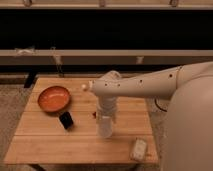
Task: Place the ceramic cup over the eraser
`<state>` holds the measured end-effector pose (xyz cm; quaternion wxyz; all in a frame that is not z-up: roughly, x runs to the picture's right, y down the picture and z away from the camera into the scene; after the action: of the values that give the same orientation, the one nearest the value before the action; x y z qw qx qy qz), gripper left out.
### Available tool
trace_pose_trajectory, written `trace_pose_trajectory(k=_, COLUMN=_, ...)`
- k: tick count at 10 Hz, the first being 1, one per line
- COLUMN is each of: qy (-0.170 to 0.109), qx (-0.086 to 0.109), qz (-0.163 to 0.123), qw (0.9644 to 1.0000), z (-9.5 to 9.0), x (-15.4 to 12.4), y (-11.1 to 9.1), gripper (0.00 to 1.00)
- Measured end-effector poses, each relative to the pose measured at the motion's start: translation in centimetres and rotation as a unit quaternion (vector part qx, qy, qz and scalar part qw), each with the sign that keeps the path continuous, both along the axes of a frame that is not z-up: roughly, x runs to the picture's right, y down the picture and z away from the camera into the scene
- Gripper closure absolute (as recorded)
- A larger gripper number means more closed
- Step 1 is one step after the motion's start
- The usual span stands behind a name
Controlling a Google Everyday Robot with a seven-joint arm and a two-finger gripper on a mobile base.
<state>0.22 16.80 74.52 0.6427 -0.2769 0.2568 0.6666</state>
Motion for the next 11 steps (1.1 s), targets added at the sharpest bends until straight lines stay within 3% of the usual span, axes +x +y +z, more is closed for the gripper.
trace_pose_trajectory(k=6, qy=-0.014, qx=0.001, qz=-0.012, qw=0.9998, z=0.9, x=-0.9, y=-0.1, gripper=0.35)
trace_pose_trajectory(k=11, qy=-0.008, qx=-0.005, qz=-0.021, qw=0.9997, z=1.0, x=-1.1, y=0.2, gripper=0.35)
